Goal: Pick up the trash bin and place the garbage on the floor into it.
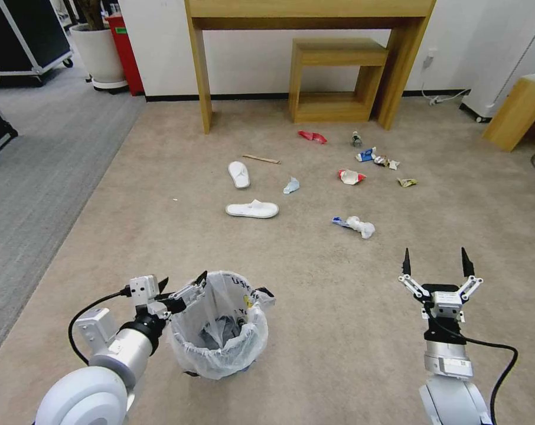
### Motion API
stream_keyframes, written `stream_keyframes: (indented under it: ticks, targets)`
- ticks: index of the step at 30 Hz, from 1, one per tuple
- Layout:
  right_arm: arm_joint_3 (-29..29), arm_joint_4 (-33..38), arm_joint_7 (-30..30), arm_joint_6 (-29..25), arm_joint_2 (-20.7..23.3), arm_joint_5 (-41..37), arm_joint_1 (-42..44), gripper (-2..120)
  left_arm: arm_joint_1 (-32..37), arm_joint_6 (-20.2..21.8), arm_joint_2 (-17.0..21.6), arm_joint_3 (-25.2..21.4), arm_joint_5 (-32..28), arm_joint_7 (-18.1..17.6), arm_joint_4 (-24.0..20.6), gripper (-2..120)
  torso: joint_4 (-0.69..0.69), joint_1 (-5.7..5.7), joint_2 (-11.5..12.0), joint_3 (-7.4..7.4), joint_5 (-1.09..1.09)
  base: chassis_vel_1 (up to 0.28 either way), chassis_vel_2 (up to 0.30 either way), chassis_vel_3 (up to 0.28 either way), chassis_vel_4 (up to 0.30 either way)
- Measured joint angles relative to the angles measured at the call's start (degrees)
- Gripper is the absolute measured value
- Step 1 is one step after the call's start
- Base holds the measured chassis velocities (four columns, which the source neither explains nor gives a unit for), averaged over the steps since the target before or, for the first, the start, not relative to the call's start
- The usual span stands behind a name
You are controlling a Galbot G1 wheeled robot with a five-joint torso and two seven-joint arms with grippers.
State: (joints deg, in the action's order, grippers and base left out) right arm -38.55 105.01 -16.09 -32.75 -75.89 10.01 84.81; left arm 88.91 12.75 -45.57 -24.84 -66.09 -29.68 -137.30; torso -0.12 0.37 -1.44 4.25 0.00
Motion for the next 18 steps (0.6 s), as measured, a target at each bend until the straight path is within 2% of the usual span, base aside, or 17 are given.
stream_keyframes:
  ticks: [4,7,8,10,11,12,15,18]
  targets:
    - [-0.71,-0.64,0.01,0.01,0.26,-0.49,0.49,100,-2.75,-0.09,1.61,1.11,-3.99,-0.29,1.50,100,0.00,0.00,0.00,0.00,0.00,0.000,0.000,0.000,0.000]
    - [-1.68,-1.33,0.01,-0.33,0.38,-0.52,0.85,100,-7.03,0.00,3.64,4.05,-6.48,-0.84,5.16,100,0.00,0.00,0.00,0.00,0.01,0.000,0.000,0.000,0.000]
    - [-1.68,-1.33,0.01,-0.33,0.38,-0.52,0.85,100,-7.03,0.00,3.64,4.05,-6.48,-0.84,5.16,100,0.00,0.00,0.00,0.00,0.01,0.000,0.000,0.000,0.000]
    - [-2.02,-1.36,0.01,-0.43,0.39,-0.52,0.96,100,-11.03,0.02,4.56,7.23,-7.67,-1.34,8.72,100,0.00,0.00,0.00,0.00,0.00,0.000,0.000,0.000,0.000]
    - [-2.21,-1.35,0.01,-0.46,0.34,-0.51,1.08,100,-14.39,0.02,4.94,10.14,-7.90,-1.53,11.58,100,-0.01,0.00,0.00,0.01,0.00,0.000,0.000,0.000,0.000]
    - [-2.21,-1.35,0.01,-0.46,0.34,-0.51,1.08,100,-14.39,0.02,4.94,10.14,-7.90,-1.53,11.58,100,-0.01,0.00,0.00,0.01,0.00,0.000,0.000,0.000,0.000]
    - [-2.77,-1.28,0.01,-0.77,0.13,-0.43,1.60,100,-18.44,1.27,5.62,14.72,-5.72,-1.81,16.62,99,-0.03,0.00,0.00,0.01,-0.01,0.000,0.000,0.000,0.000]
    - [-3.34,-1.31,0.01,-1.25,0.10,-0.40,2.06,100,-17.80,3.22,6.82,14.90,-4.22,-2.00,18.02,99,-0.02,0.00,0.00,0.00,0.00,0.000,0.000,0.000,0.000]
